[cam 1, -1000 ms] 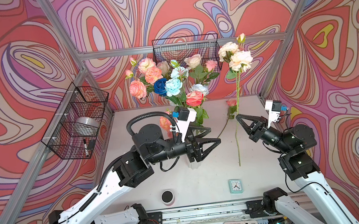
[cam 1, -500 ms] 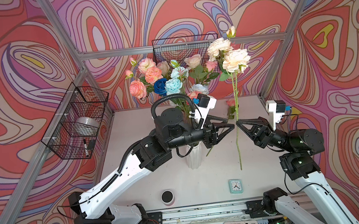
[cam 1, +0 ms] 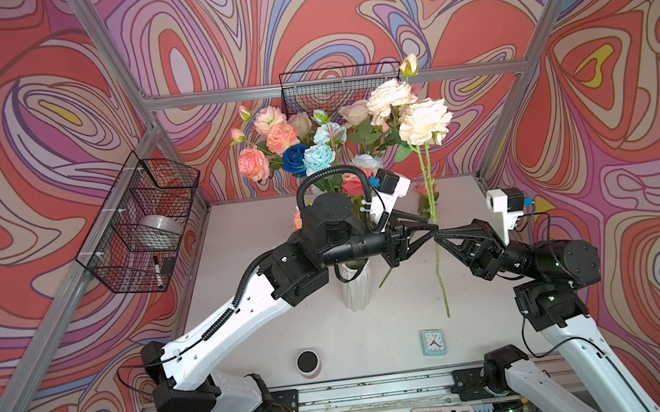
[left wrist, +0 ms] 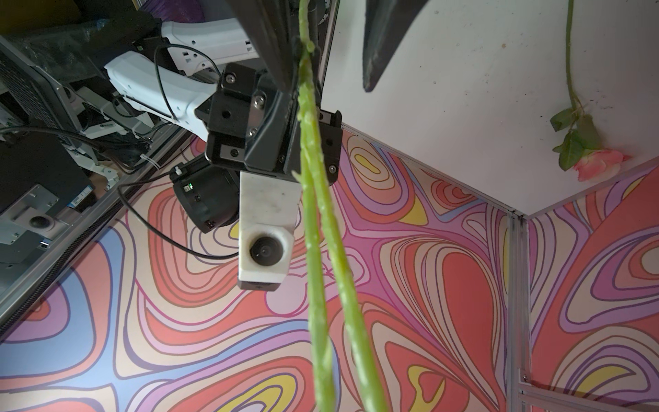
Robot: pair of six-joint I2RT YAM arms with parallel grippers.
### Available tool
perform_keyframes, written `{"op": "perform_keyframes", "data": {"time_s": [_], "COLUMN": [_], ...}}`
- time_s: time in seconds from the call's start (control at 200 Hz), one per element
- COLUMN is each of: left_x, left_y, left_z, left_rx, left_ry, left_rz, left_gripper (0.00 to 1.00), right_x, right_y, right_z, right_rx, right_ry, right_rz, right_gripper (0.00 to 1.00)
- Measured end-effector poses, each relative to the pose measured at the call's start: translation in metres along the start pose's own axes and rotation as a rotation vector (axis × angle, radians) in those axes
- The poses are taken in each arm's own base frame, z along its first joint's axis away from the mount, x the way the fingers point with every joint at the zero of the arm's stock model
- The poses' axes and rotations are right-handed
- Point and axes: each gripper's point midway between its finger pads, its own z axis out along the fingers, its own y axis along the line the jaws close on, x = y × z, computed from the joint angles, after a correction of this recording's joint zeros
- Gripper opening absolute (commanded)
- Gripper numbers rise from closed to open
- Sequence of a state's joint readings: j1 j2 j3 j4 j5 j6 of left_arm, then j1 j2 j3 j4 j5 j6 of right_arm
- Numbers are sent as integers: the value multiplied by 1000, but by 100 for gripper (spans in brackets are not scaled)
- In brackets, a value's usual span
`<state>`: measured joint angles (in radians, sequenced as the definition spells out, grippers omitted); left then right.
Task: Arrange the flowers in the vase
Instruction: 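Close the left gripper on the cream rose stems while the right gripper opens, then carry the cream roses over the vase with the left gripper while the right draws back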
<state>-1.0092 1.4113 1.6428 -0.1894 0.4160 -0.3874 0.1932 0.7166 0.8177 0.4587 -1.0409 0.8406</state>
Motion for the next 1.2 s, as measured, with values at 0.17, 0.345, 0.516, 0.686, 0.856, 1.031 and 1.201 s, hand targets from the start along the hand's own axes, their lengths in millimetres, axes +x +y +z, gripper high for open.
{"op": "perform_keyframes", "data": {"time_s": [0.17, 0.345, 0.516, 0.686, 0.856, 1.031, 1.201], "left_x": [0, 0, 1, 1, -4, -17, -43], "left_y": [-2, -2, -2, -3, -4, -9, -16], "left_z": [0, 0, 0, 0, -14, -56, -105], "left_rx": [12, 13, 13, 8, -28, -117, -222], "left_ry": [3, 2, 5, 3, -2, -31, -110], "left_rz": [0, -1, -1, 1, 27, 103, 215], "left_gripper": [24, 10, 0, 0, 0, 0, 0], "right_x": [6, 12, 14, 20, 22, 24, 24], "right_y": [-2, -5, -5, -12, -17, -20, -25], "right_z": [1, 3, 3, 3, -1, -4, -4], "right_rx": [-9, -11, -13, 16, 72, 112, 125], "right_ry": [21, 40, 44, 55, 44, 36, 36], "right_rz": [15, 27, 14, 38, 30, 20, 25], "right_gripper": [0, 0, 26, 51, 53, 54, 53]}}
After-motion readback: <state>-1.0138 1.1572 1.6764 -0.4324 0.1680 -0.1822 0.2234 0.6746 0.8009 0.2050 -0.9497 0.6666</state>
